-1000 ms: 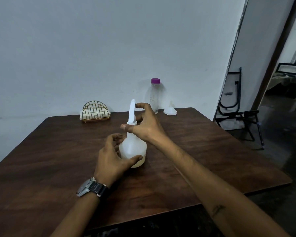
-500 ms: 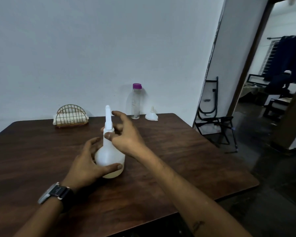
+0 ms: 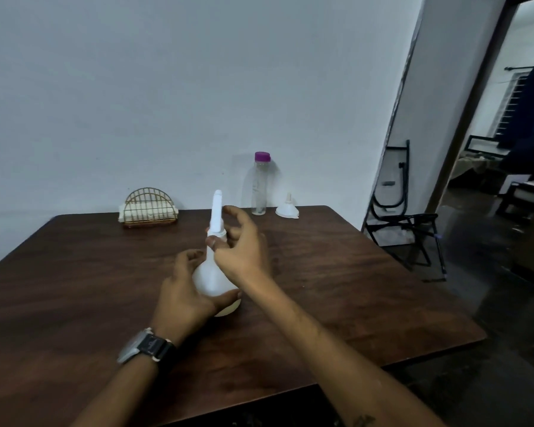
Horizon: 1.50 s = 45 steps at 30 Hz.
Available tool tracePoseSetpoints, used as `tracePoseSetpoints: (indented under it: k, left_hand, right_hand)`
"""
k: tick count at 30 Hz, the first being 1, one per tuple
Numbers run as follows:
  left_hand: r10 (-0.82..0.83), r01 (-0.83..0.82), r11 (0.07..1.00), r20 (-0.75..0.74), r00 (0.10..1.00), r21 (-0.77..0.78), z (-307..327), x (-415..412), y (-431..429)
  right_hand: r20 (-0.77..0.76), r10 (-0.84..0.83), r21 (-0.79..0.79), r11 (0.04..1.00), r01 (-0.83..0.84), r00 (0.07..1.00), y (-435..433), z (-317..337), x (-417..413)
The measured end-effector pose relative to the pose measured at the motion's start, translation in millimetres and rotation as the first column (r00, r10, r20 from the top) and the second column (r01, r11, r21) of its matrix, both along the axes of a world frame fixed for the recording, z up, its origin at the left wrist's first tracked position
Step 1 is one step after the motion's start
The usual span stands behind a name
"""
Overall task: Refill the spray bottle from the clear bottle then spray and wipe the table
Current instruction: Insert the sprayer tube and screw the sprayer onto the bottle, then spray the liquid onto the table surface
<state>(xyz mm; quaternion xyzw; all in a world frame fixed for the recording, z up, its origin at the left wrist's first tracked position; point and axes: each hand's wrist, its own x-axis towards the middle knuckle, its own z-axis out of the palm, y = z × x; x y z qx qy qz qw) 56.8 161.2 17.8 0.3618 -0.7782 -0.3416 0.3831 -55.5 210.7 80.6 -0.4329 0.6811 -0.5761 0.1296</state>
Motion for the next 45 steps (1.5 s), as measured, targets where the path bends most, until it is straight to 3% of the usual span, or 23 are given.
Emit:
tracePoseSetpoints:
  k: [4, 7, 11, 14, 18, 21, 24, 26, 29, 31, 37, 45]
  left_hand:
    - [-0.02, 0.02, 1.0, 0.003, 1.0, -0.011, 6, 5, 10]
    - [-0.041, 0.042, 0.998, 0.022, 0.999, -0.056, 9, 6, 21]
    - [-0.064, 0.063, 0.997, -0.013, 0.998, -0.055, 8, 4, 36]
    - [-0.145, 0.145, 0.989, -0.034, 0.989, -0.006, 8, 4, 40]
    - [-0.219, 0.22, 0.974, -0.024, 0.975, 0.061, 14, 10, 37]
    - [-0.185, 0.187, 0.98, -0.039, 0.982, 0.073, 20, 24, 26]
    - [-0.083, 0.086, 0.995, -0.061, 0.995, 0.053, 22, 36, 11]
    - [-0.03, 0.034, 0.998, -0.083, 0.996, 0.05, 21, 41, 1]
    - [0.02, -0.018, 0.999, -0.084, 0.996, 0.031, 16, 44, -8]
    - [0.042, -0.041, 0.999, -0.069, 0.997, 0.025, 13, 45, -10]
    - [0.078, -0.078, 0.997, -0.026, 0.997, 0.018, 1, 48, -13]
    - [0.107, -0.107, 0.994, -0.036, 0.994, 0.023, 1, 54, -15]
  right_hand:
    - [-0.05, 0.088, 0.074, 0.994, -0.084, 0.995, 2, -8, -1]
    - [-0.033, 0.064, 0.098, 0.993, -0.06, 0.997, 0, -8, -5]
    - [0.074, 0.063, -0.049, 0.997, -0.06, 0.995, 3, -10, -6]
    - [0.11, 0.041, -0.072, 0.997, -0.033, 0.993, 11, -7, -13]
    - [0.324, 0.04, -0.107, 0.994, -0.006, 0.945, 24, 16, -36]
    - [0.318, 0.058, -0.056, 0.998, -0.042, 0.946, 39, 51, -72]
    - [0.279, 0.118, 0.069, 0.987, -0.143, 0.953, 50, 77, -111]
    - [0.233, 0.096, 0.278, 0.947, -0.161, 0.968, 54, 87, -130]
    - [0.162, 0.071, 0.594, 0.789, -0.155, 0.984, 62, 88, -144]
    - [0.146, 0.074, 0.695, 0.702, -0.156, 0.986, 66, 81, -143]
    - [0.171, 0.083, 0.733, 0.655, -0.183, 0.982, 68, 58, -125]
    - [0.035, 0.077, 0.8, 0.595, -0.074, 0.996, 54, 47, -111]
